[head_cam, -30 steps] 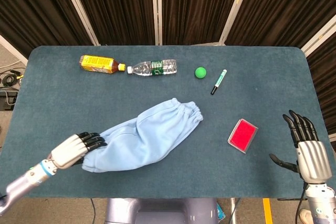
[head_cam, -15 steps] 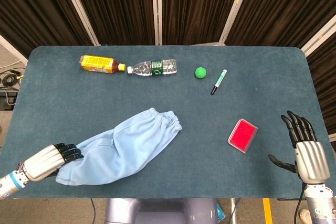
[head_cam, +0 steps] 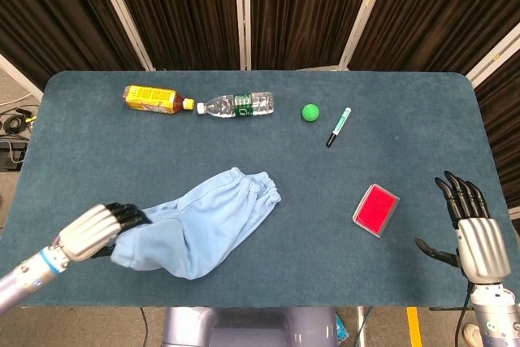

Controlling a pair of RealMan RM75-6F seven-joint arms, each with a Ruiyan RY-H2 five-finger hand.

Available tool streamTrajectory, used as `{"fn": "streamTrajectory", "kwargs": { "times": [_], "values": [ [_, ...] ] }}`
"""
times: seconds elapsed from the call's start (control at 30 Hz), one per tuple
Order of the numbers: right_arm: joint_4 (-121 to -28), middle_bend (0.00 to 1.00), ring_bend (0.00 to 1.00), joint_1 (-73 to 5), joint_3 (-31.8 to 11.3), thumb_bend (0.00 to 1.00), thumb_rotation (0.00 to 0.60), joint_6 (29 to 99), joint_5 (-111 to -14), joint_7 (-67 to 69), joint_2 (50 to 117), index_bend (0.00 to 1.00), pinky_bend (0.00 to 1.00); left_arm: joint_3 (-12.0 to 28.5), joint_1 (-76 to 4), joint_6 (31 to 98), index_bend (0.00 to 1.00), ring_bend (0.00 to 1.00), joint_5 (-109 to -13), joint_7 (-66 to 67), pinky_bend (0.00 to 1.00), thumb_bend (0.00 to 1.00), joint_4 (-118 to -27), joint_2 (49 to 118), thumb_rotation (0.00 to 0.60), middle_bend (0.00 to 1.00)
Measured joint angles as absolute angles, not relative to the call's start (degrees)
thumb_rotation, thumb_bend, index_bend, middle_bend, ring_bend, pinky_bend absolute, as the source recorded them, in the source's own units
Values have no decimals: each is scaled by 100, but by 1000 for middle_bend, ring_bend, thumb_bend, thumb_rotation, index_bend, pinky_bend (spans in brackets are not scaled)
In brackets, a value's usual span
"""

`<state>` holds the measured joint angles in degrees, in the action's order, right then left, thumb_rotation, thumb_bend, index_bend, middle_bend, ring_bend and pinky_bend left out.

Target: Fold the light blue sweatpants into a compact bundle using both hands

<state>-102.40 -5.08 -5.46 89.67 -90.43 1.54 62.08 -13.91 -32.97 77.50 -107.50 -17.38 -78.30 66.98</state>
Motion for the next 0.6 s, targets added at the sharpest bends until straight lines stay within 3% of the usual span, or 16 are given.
{"fn": "streamTrajectory", "kwargs": {
  "times": [0.3,0.6],
  "values": [
    [-10206,0,0,-521,-585,0,600,8921,-8942,206,6178,36,0,-329,-4153,5980,747,514,-9222,-724,442,701,-8908,6744,600,551],
    [-10207,0,0,-536,-607,0,600,8883,-8888,220,6167,36,0,361,-4585,5342,729,514,-8242,144,438,700,-8807,7555,600,543]
  ]
}}
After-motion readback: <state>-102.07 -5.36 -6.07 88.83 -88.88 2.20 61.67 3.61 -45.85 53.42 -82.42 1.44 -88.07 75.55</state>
